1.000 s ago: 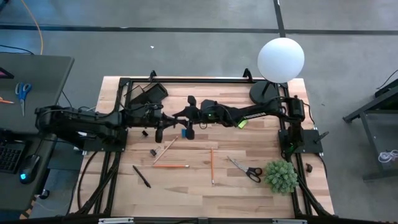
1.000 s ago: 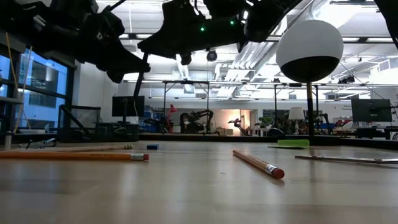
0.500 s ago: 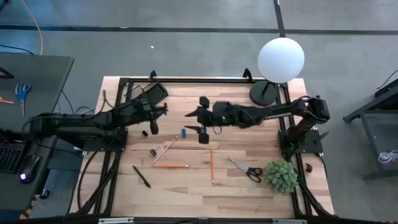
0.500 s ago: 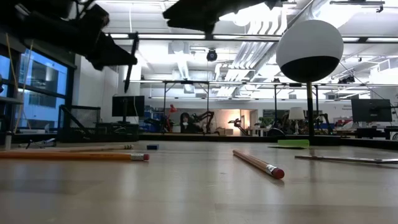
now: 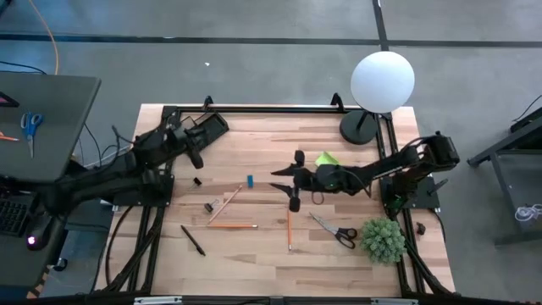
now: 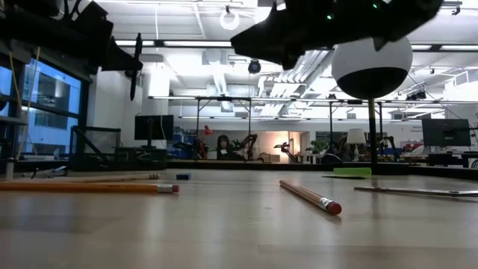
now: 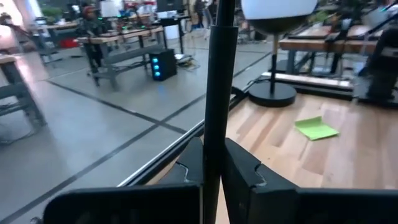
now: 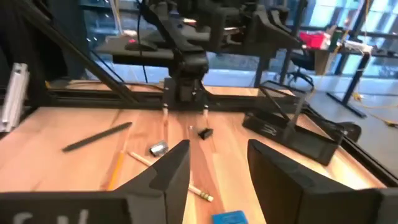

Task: Pick and place office supplies into organizer
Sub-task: Put the black pen into the top left section of the desk organizer

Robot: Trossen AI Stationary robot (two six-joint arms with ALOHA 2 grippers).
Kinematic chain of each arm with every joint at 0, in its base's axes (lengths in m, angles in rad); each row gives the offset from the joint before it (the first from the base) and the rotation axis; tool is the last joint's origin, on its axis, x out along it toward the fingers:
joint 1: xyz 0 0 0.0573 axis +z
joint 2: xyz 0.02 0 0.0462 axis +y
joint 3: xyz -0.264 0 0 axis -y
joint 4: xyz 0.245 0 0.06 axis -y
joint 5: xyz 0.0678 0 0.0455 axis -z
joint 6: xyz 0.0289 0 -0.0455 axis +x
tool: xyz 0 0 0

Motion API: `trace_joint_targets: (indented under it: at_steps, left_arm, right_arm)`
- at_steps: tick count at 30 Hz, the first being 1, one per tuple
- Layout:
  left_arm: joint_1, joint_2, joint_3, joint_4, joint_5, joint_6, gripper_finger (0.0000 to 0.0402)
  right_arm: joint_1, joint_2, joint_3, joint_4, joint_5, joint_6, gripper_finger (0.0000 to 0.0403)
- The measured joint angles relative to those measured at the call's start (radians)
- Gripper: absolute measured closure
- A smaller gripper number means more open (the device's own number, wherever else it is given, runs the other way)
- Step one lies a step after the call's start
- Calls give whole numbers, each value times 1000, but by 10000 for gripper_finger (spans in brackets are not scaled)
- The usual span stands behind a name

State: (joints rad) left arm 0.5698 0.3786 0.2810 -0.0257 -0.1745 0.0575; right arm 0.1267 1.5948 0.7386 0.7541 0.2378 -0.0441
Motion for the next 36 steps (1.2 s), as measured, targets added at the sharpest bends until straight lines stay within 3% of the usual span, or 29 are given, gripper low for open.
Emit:
trace_joint_targets:
  at_steps: [5,12,15,19,27,32,36]
  left_arm:
    - [231,15,0,-14,183,0,397]
    - [514,19,0,-31,327,14,394]
    - [590,18,0,-33,387,43,393]
    - [608,9,0,-53,425,58,397]
    - [609,2,0,-125,250,44,394]
    - [609,2,0,-132,215,63,397]
    - [609,3,0,-133,110,66,393]
  right_arm:
    - [2,0,-40,22,-9,10,264]
    - [31,0,-49,21,-11,-1,266]
    - [42,0,-49,15,-3,-6,265]
    - [44,0,-49,13,-2,-8,266]
    - [67,0,-49,-10,9,1,265]
    - [78,0,-49,-13,46,1,265]
    - [78,0,-48,-13,45,10,265]
